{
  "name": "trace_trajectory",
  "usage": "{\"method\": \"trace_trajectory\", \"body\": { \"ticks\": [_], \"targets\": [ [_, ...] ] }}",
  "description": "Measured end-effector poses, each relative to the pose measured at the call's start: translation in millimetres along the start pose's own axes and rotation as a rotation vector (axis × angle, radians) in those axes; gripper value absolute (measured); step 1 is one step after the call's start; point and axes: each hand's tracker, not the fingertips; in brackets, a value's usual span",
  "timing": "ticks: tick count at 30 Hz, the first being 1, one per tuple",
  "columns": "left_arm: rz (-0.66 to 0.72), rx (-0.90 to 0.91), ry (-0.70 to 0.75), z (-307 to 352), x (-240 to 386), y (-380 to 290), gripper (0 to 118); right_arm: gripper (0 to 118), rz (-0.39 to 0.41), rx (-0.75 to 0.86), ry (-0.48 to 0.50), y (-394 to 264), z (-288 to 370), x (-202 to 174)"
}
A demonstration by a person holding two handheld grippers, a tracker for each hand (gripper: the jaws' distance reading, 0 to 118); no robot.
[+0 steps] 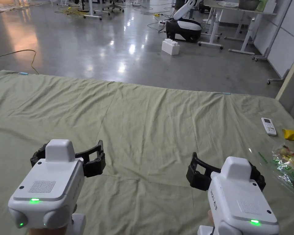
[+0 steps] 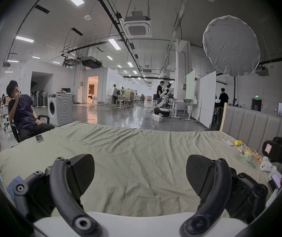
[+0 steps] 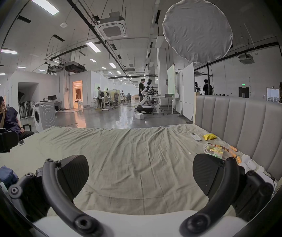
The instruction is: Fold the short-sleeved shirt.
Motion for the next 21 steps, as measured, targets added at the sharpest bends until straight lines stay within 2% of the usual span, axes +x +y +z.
{"method": "trace_trajectory", "body": {
  "ticks": [3,7,10,13,17,21],
  "targets": [
    [0.01,0.006,-0.023,1.1,-0.1,2.2,110,118,-0.005,-0.011,-0.01,3.0,-2.4,-2.5],
    [-0.009,0.006,-0.014,0.8,4.0,5.1,115,118,-0.091,-0.079,-0.017,6.0,-5.4,-5.0],
    [-0.033,-0.001,0.015,-1.7,6.7,4.5,115,118,-0.073,-0.1,-0.053,11.6,-7.9,-9.2],
    [-0.027,-0.003,0.022,-2.8,6.3,3.4,115,118,-0.067,-0.117,-0.044,10.9,-8.2,-10.4],
    [-0.015,-0.017,0.022,-3.2,6.4,2.8,115,118,-0.112,-0.14,-0.005,12.7,-5.9,-10.0],
    [-0.024,-0.027,0.021,-3.5,7.4,0.2,115,118,-0.145,-0.174,-0.021,14.9,-7.2,-10.3]
  ]
}}
